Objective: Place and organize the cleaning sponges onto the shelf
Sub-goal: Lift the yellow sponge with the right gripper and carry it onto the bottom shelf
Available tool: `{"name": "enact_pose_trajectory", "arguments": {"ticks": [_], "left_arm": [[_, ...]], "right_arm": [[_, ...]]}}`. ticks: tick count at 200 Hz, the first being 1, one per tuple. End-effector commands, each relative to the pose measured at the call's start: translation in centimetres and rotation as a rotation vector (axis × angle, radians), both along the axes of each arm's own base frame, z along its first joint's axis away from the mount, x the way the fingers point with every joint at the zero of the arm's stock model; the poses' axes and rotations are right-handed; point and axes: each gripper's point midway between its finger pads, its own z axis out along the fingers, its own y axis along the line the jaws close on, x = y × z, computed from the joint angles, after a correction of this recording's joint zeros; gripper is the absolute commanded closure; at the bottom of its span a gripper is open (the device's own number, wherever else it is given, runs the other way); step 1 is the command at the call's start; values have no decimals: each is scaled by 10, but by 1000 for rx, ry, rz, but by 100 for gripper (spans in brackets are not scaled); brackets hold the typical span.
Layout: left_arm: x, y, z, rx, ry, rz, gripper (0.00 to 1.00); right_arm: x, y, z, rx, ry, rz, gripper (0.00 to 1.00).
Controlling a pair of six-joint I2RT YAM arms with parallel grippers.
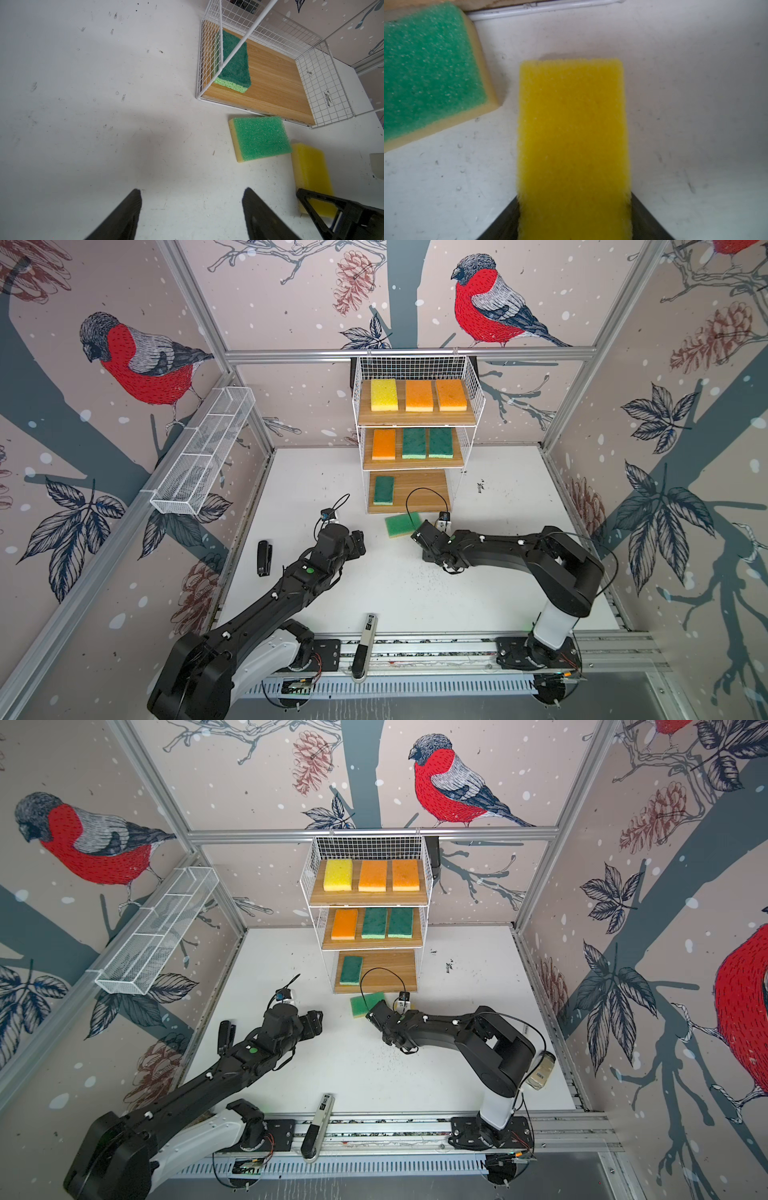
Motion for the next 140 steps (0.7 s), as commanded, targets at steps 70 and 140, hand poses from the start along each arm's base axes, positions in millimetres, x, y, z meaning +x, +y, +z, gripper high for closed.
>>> {"name": "enact_pose_trajectory", "arguments": {"ticks": [70, 140], "left_arm": [[0, 4, -2, 2, -12, 23, 23], [-3, 8, -4, -5, -25, 30, 23]], "right_arm": [[13, 9, 46, 24, -98, 65, 35], [43, 16, 72, 50, -194, 105, 35]]}}
